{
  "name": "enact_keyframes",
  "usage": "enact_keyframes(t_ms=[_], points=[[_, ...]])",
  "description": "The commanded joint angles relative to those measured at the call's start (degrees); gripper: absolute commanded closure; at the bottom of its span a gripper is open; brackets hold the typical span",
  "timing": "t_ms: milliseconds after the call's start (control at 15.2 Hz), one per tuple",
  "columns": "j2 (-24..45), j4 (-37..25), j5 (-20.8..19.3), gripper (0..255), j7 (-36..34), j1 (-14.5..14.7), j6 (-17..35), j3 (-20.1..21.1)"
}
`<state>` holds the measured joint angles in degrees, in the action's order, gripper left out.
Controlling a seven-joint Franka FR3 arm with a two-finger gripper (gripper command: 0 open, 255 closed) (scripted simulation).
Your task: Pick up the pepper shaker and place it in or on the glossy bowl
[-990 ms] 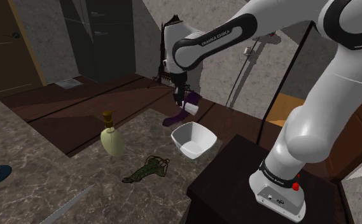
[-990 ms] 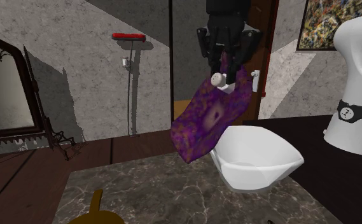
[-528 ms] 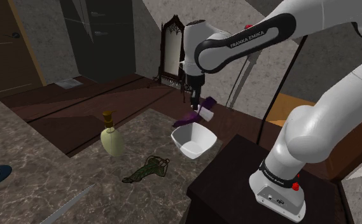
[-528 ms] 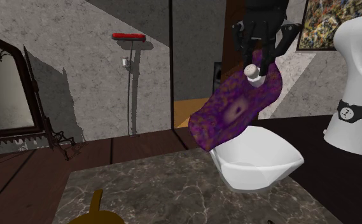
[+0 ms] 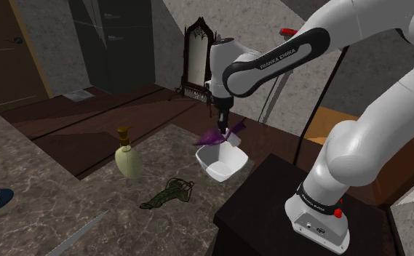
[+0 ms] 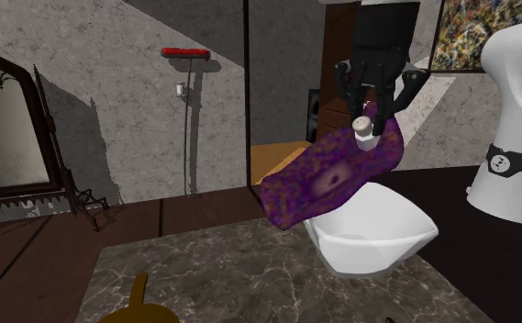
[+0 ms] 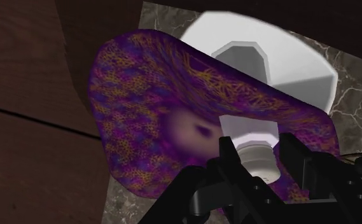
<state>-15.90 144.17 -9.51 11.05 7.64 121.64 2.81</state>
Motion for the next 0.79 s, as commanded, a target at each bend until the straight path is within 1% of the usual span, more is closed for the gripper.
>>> enact_keyframes(t_ms=[0, 594, 726], points=[[0.8, 0.8, -0.2, 255, -0.3, 0.0, 1.6, 0.0], [5.9, 3.6, -1.6, 255, -2.1, -0.5, 9.4, 0.1], [6.3, 3.8, -1.8, 255, -2.2, -0.5, 10.0, 0.1]])
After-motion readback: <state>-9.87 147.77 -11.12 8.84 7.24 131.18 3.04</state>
